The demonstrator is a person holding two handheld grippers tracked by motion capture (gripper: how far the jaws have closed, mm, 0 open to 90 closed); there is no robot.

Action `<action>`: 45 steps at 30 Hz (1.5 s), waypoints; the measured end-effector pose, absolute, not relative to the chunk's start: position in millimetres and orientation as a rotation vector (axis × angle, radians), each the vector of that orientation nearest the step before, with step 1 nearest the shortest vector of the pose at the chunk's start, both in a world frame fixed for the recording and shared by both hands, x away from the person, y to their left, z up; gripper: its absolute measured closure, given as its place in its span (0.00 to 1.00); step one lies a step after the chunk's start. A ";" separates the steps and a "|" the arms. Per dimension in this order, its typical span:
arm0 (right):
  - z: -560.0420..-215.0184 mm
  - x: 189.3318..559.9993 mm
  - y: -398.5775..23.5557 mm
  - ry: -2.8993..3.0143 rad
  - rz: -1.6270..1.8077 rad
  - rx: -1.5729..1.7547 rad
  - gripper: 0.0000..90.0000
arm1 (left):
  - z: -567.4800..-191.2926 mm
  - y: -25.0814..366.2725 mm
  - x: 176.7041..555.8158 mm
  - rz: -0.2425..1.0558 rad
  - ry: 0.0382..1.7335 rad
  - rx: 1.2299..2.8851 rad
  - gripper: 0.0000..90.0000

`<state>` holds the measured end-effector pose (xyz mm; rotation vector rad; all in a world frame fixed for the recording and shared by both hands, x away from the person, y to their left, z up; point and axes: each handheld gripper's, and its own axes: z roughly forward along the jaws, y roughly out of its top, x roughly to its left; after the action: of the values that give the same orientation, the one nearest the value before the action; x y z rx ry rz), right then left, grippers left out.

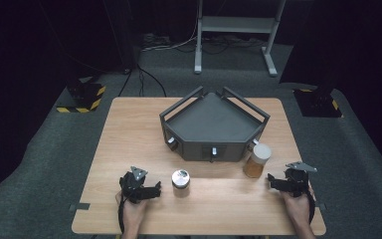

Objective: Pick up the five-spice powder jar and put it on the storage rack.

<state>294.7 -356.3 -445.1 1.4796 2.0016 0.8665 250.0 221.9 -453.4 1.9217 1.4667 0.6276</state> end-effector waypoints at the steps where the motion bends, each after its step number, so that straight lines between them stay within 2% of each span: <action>1: -445.1 294.8 -356.3 2.002 0.866 1.479 0.11 | -453.3 221.9 250.3 0.627 1.466 1.923 0.03; 45: -444.9 294.9 -355.5 1.999 0.863 1.483 0.11 | -453.2 221.4 248.9 0.620 1.461 1.928 0.01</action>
<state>294.9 -355.5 -444.9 1.4832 1.9994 0.8634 248.9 221.4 -453.2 1.9285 1.4614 0.6205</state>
